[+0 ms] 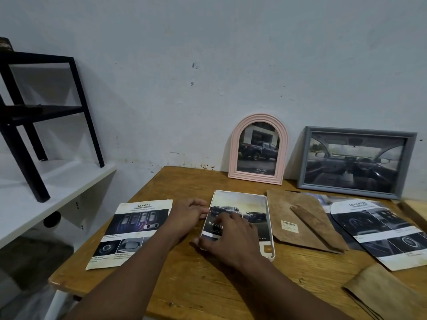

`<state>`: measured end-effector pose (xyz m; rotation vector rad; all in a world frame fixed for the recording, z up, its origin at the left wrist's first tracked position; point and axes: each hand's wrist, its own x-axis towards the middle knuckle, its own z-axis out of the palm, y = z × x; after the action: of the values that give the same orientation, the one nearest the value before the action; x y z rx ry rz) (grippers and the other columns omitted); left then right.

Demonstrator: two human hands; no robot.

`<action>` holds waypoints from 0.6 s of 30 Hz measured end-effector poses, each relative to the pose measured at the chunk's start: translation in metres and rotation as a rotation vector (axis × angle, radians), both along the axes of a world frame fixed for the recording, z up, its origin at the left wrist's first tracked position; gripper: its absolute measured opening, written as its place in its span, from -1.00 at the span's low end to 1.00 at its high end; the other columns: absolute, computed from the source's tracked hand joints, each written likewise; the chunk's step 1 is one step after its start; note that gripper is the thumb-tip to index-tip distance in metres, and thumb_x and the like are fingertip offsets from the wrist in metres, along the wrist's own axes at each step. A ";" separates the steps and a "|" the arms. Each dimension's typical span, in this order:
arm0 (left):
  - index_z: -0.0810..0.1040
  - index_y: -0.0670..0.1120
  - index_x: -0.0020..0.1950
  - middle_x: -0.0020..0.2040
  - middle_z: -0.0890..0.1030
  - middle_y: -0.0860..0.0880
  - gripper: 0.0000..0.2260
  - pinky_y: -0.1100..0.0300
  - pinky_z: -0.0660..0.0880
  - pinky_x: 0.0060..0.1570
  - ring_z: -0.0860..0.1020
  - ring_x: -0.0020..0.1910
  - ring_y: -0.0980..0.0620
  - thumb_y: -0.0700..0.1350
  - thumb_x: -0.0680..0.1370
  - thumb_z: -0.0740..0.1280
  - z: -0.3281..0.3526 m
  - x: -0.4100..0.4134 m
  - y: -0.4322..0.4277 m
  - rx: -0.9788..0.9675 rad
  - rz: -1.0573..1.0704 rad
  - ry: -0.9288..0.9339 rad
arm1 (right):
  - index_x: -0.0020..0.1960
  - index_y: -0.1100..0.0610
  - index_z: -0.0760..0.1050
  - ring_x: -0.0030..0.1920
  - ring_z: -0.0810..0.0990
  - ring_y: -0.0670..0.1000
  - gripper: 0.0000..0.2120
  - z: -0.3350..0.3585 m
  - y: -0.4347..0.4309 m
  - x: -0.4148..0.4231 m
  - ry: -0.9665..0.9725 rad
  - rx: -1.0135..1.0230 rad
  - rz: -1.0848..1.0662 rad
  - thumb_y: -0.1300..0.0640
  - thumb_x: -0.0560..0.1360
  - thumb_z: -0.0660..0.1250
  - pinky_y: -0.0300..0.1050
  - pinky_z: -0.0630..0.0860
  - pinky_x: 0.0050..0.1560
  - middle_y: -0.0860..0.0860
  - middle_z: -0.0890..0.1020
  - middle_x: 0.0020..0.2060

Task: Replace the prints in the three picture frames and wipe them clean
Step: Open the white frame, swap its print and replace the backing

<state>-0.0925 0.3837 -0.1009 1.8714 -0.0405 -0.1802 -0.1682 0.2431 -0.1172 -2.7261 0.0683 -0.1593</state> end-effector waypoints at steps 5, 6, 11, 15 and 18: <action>0.63 -0.06 0.14 0.02 0.71 -0.06 -0.84 0.14 0.61 0.01 0.68 0.03 0.02 -0.23 0.61 0.32 0.000 0.000 -0.004 0.013 0.003 -0.002 | 0.40 -0.04 0.35 0.26 0.49 0.03 -0.23 0.003 -0.005 0.001 -0.066 0.085 0.005 -0.46 0.34 0.29 0.08 0.48 0.27 -0.01 0.50 0.29; 0.63 -0.06 0.14 0.02 0.71 -0.06 -0.84 0.09 0.64 0.03 0.68 0.02 0.01 -0.23 0.61 0.33 0.000 0.000 -0.005 0.010 0.008 0.002 | 0.39 -0.04 0.35 0.24 0.49 0.02 -0.26 0.004 -0.007 0.001 -0.072 0.109 0.004 -0.43 0.36 0.31 0.06 0.50 0.24 -0.02 0.51 0.27; 0.63 -0.01 0.14 0.02 0.70 -0.03 -0.84 -0.01 0.66 0.08 0.69 0.01 0.01 -0.21 0.60 0.35 -0.001 0.001 -0.009 0.059 0.025 -0.028 | 0.20 -0.03 0.50 0.09 0.51 -0.04 -0.47 0.002 -0.010 -0.002 -0.156 0.149 -0.001 -0.36 0.39 0.28 -0.02 0.53 0.10 -0.07 0.55 0.10; 0.65 0.04 0.06 -0.01 0.71 0.01 -0.85 -0.05 0.65 0.09 0.68 0.00 0.01 -0.18 0.59 0.35 -0.002 -0.001 -0.013 0.115 0.033 -0.076 | -0.09 -0.02 0.58 -0.04 0.49 -0.11 -0.74 -0.002 -0.012 -0.004 -0.280 0.159 0.026 -0.20 0.50 0.31 -0.08 0.50 0.01 -0.10 0.59 -0.09; 0.65 0.05 0.03 -0.04 0.71 0.00 -0.88 -0.10 0.66 0.04 0.70 -0.05 -0.01 -0.14 0.55 0.38 0.000 0.000 -0.017 0.138 0.028 -0.057 | -0.10 -0.02 0.62 -0.10 0.46 -0.16 -0.84 -0.005 -0.015 -0.005 -0.366 0.185 0.067 -0.04 0.57 0.31 -0.12 0.50 0.03 -0.13 0.60 -0.15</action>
<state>-0.0929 0.3669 -0.1004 2.0133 -0.0421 -0.1130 -0.1735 0.2284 -0.1225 -2.4689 -0.1074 -0.5975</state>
